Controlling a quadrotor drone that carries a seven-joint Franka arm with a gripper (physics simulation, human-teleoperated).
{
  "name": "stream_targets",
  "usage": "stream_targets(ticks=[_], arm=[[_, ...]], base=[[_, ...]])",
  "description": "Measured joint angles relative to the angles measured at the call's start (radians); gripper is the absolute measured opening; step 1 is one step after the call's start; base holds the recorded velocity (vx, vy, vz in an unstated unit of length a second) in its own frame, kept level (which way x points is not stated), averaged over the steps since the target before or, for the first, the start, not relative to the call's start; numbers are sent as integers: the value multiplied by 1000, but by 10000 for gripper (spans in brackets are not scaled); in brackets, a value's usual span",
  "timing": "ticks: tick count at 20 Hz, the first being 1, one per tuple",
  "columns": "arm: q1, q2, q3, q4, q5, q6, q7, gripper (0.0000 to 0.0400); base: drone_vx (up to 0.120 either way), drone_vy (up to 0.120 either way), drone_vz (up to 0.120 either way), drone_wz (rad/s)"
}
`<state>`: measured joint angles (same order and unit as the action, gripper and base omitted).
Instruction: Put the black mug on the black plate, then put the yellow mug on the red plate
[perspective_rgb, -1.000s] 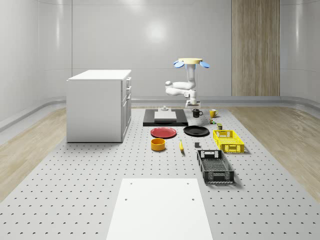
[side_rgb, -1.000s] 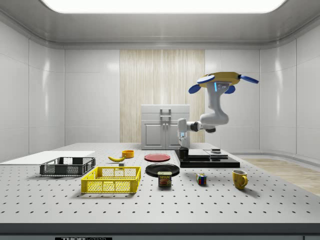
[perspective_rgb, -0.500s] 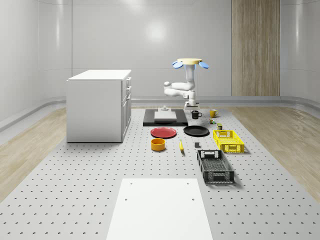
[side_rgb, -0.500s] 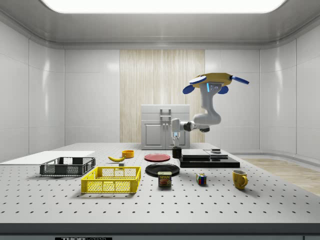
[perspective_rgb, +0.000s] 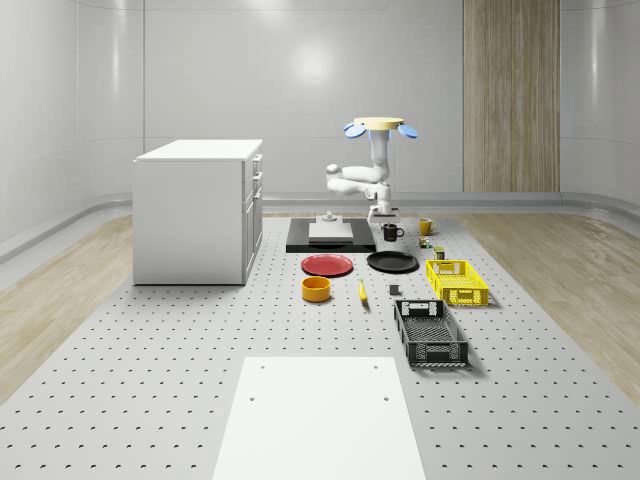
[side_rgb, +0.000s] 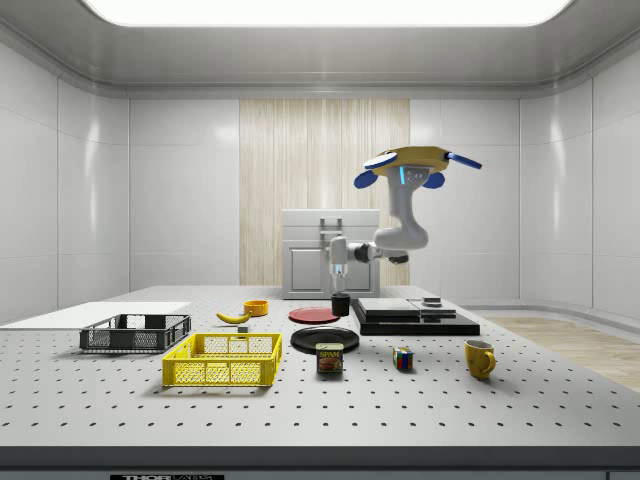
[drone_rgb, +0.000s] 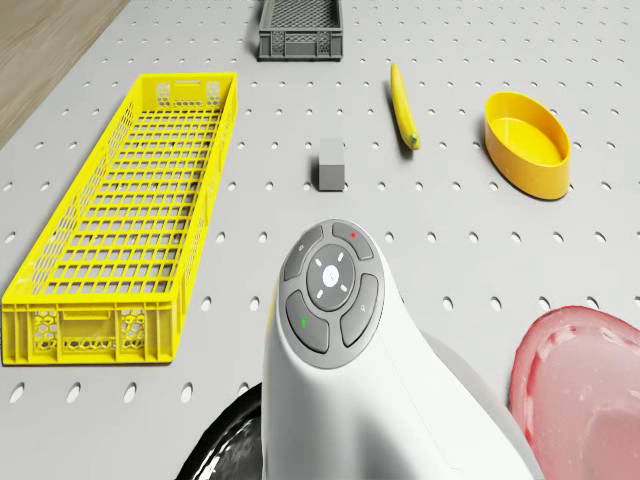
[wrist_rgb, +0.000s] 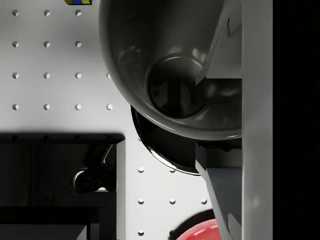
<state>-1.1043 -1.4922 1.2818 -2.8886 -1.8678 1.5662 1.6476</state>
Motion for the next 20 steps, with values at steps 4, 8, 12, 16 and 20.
stream_targets(ticks=[4,8,12,16,20], arm=[[-1,-3,1,0,1,3,1,110],[-2,-6,1,0,3,6,1,110],[-3,-9,2,1,4,8,2,110],[-4,-11,1,1,4,11,3,110],[-9,-16,-34,10,-29,27,2,110]], base=[[120,0,0,0],[120,0,0,0],[110,0,-10,0],[0,0,-80,0],[0,0,0,0]])
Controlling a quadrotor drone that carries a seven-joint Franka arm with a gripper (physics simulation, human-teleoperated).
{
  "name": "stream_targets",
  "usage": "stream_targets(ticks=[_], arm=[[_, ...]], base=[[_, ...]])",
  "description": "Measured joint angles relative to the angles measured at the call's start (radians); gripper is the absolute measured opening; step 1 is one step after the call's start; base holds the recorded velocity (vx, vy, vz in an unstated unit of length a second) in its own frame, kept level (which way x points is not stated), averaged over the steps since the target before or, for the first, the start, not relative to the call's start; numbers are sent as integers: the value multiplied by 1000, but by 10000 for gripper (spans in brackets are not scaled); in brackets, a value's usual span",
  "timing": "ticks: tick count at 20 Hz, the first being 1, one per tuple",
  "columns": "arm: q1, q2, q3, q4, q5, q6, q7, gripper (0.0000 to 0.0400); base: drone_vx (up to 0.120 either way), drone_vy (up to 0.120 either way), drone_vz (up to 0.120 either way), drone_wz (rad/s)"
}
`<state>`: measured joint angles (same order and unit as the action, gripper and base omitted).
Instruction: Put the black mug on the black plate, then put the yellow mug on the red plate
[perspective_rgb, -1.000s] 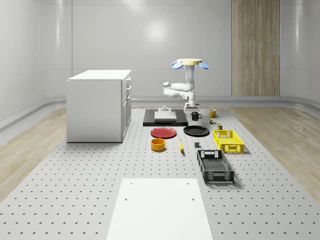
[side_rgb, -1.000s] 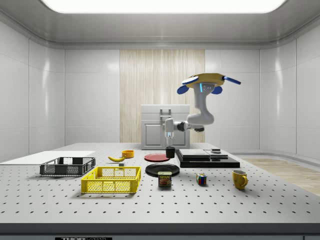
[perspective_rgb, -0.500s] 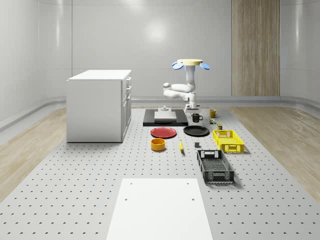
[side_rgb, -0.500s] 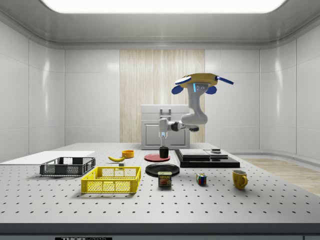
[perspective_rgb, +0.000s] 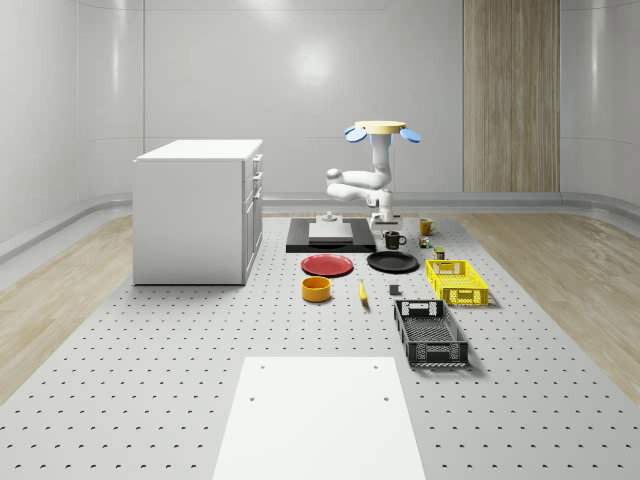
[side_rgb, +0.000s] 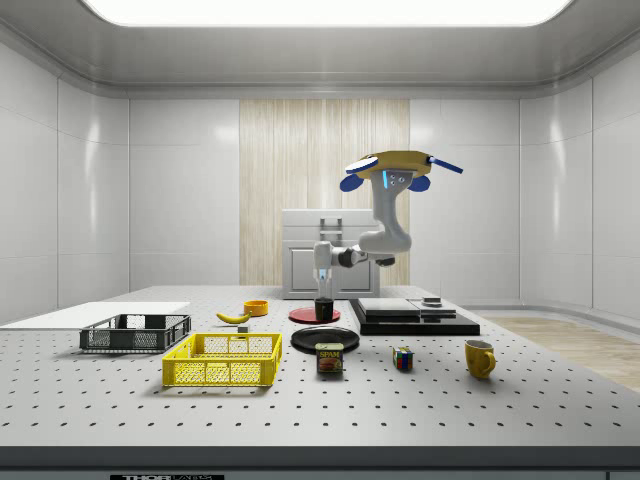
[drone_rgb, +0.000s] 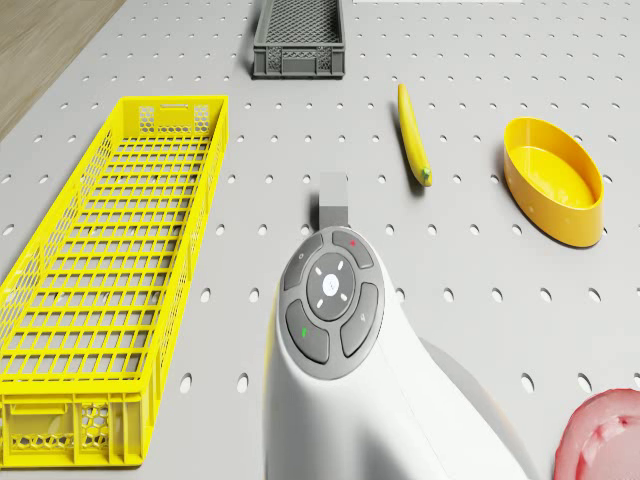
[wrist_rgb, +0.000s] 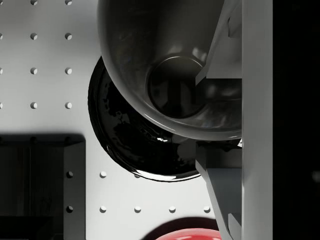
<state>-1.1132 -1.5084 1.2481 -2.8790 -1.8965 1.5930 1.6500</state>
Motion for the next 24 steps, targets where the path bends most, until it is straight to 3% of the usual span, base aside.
stream_targets(ticks=[10,24], arm=[[-26,-3,-134,46,-127,55,-2,110],[-41,17,-224,87,-215,81,-8,110]], base=[[0,0,0,0],[0,0,0,0]])
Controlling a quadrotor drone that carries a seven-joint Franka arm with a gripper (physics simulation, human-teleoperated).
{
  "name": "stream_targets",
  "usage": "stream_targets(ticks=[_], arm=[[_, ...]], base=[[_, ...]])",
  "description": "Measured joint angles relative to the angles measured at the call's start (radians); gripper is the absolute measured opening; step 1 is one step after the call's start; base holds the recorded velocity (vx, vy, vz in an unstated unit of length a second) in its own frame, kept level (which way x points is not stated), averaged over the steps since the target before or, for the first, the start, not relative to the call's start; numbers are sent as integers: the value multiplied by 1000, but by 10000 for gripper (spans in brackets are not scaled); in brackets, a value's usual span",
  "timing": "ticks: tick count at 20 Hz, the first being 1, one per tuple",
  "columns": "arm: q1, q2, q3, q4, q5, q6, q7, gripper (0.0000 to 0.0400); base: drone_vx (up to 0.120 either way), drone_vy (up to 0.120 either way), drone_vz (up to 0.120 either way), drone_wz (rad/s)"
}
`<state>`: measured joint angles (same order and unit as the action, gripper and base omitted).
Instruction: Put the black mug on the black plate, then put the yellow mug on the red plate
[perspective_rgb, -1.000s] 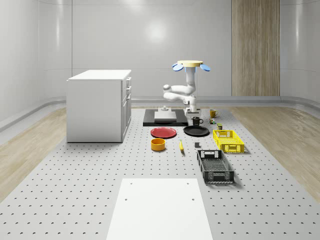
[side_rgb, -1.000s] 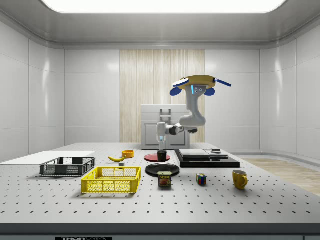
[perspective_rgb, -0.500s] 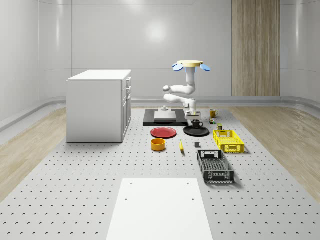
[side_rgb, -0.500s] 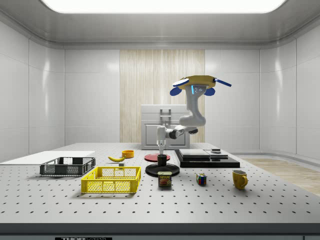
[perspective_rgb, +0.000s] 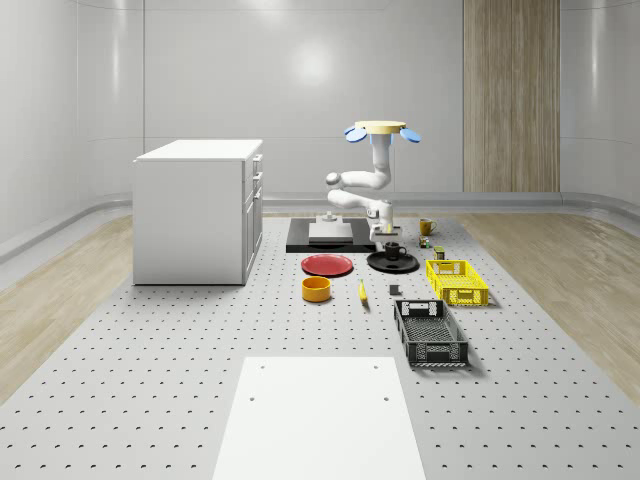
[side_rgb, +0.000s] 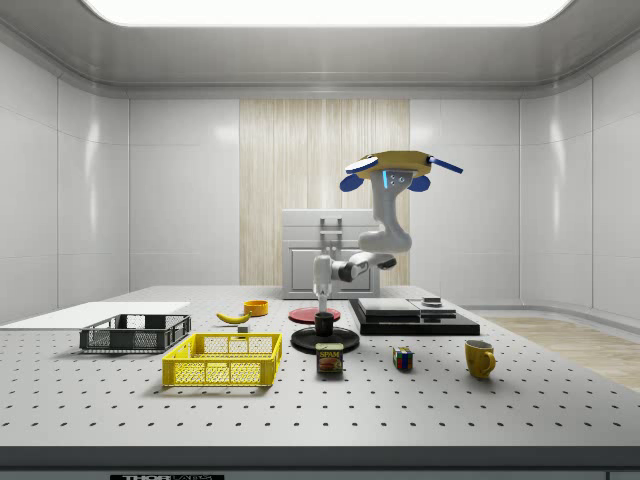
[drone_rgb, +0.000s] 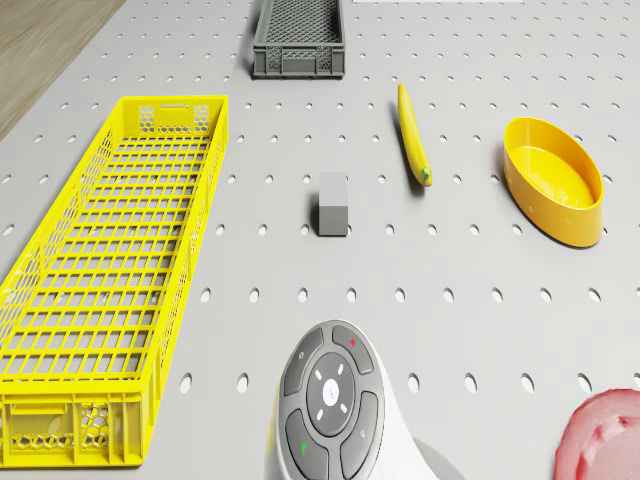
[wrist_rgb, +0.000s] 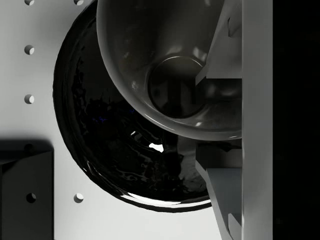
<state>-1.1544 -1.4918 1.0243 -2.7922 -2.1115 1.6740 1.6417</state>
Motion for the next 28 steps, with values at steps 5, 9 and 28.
stream_targets(ticks=[5,9,28], arm=[[-7,11,-39,22,-39,13,-4,209],[0,16,-30,15,-32,1,-7,330],[40,23,90,-49,77,-71,-10,399]], base=[[0,0,0,0],[0,0,0,0],[-32,57,88,0]])
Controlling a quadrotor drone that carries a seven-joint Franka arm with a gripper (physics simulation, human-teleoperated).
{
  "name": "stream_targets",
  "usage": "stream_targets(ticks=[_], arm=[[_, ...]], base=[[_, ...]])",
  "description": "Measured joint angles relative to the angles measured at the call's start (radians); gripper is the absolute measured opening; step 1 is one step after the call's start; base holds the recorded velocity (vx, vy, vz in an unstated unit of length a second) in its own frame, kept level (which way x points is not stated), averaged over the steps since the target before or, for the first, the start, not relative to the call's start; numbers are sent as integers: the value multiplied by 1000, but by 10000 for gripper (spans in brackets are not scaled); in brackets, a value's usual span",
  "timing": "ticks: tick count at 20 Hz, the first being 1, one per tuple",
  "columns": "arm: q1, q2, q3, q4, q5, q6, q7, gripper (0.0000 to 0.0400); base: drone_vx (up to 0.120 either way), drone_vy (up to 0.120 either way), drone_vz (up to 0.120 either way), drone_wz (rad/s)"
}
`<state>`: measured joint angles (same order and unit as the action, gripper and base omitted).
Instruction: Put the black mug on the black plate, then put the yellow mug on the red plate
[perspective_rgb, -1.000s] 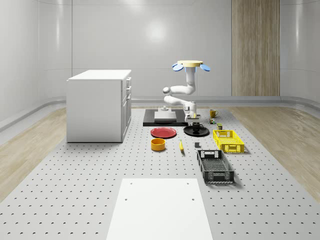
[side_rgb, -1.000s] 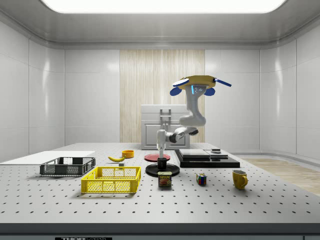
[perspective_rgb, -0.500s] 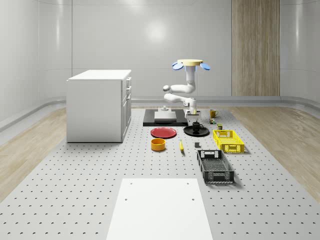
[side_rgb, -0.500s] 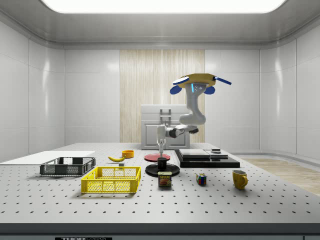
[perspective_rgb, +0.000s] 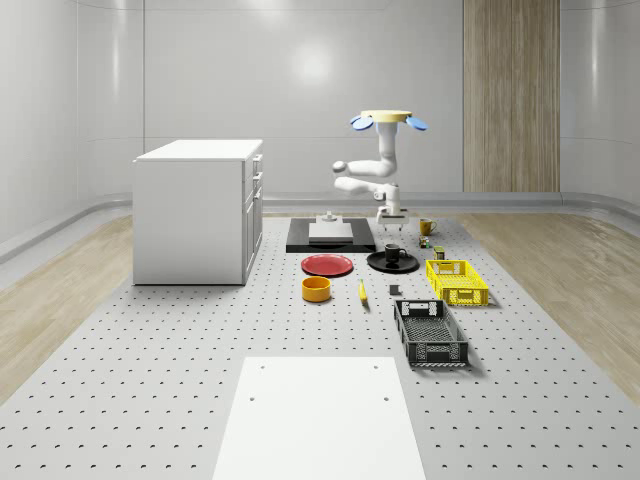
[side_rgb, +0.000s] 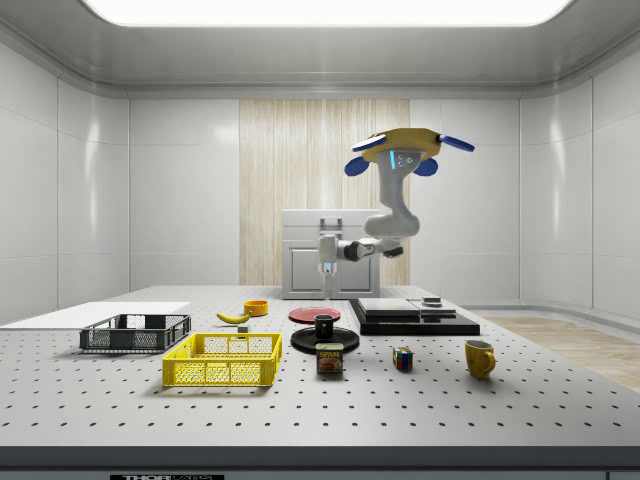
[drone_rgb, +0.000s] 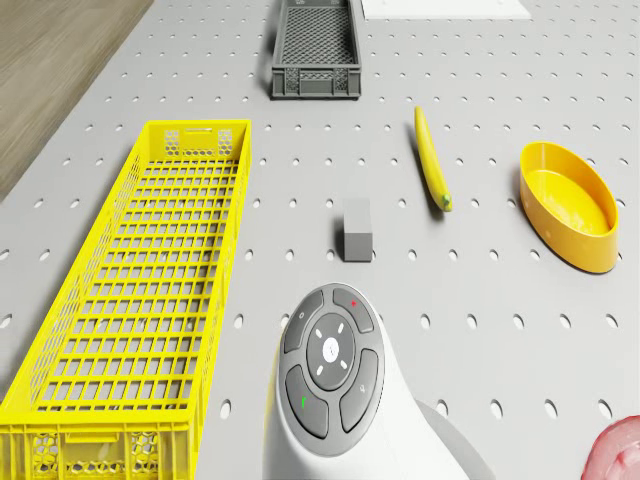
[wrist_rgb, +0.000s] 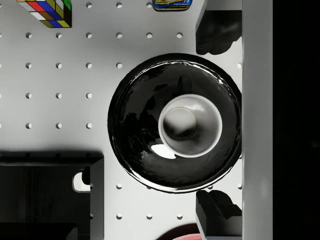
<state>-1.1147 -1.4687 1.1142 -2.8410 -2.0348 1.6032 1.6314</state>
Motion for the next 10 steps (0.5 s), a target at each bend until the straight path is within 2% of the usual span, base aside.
stream_targets(ticks=[1,10], arm=[[0,0,1,0,1,-1,0,400],[2,2,3,-2,2,-4,-1,400]], base=[[-120,120,80,0],[-120,120,0,0]])
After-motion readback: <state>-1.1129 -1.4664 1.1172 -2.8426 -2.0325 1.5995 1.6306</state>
